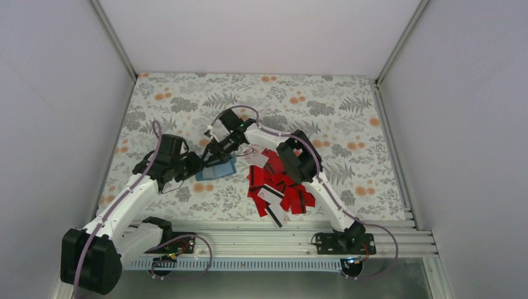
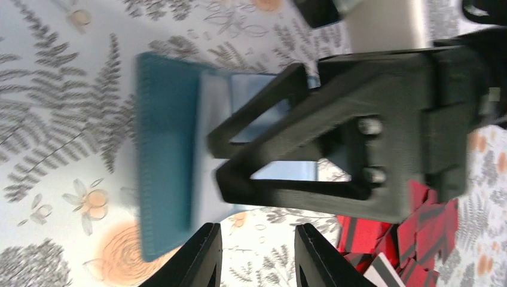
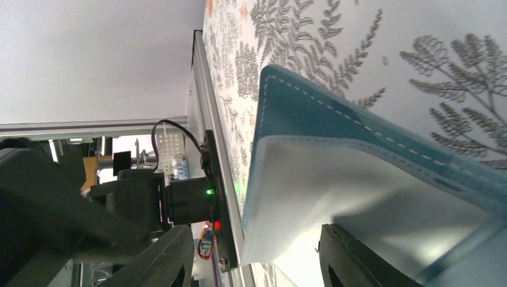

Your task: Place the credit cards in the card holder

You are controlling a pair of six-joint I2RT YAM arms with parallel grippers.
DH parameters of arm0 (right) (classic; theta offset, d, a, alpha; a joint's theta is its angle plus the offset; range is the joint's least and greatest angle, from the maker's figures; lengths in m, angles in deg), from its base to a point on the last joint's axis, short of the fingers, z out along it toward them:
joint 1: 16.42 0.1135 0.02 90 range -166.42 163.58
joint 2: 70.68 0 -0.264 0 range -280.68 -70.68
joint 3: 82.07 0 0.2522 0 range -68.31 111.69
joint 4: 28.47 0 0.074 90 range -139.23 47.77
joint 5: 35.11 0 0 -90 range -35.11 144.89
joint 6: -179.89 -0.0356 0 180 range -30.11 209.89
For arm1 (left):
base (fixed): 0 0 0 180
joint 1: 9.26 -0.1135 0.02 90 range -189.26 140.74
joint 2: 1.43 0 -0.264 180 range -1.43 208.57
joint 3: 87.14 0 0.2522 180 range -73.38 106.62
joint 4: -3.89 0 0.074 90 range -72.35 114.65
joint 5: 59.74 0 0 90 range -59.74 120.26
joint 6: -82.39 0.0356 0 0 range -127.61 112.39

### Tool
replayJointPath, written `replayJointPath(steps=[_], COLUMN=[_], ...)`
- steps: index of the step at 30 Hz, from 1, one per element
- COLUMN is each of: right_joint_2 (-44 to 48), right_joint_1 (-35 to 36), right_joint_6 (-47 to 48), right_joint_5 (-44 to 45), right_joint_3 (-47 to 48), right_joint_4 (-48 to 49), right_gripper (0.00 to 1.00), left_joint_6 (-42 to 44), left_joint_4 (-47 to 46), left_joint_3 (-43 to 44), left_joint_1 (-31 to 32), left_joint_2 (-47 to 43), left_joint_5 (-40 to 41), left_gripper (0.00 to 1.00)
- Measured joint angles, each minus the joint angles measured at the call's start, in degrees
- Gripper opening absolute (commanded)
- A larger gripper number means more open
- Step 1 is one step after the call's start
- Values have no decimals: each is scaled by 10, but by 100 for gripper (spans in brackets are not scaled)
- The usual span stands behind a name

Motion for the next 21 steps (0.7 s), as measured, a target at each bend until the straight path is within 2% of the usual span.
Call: replayJointPath(steps=[7, 9, 12, 13, 21], right_joint_2=[-24, -24, -24, -24, -33], right_joint_1=[-2, -2, -2, -2, -2], right_joint_6=[-19, -20, -24, -20, -14], right_joint_5=[-8, -7, 9, 14, 57], right_joint_3=[18, 18, 19, 19, 24], right_joint_4=[12, 13, 8, 7, -19], right_gripper=[46, 39, 21, 18, 17], left_joint_6=[15, 19, 22, 22, 29], left_joint_4=[-85, -105, -131, -141, -191], left_joint_3=[-10, -19, -30, -34, -43], left_joint_1=[0, -2, -8, -10, -19], left_joint_2=[14, 22, 39, 44, 100], left_joint_5=[-58, -70, -84, -89, -105], left_gripper=[32, 32, 32, 32, 28])
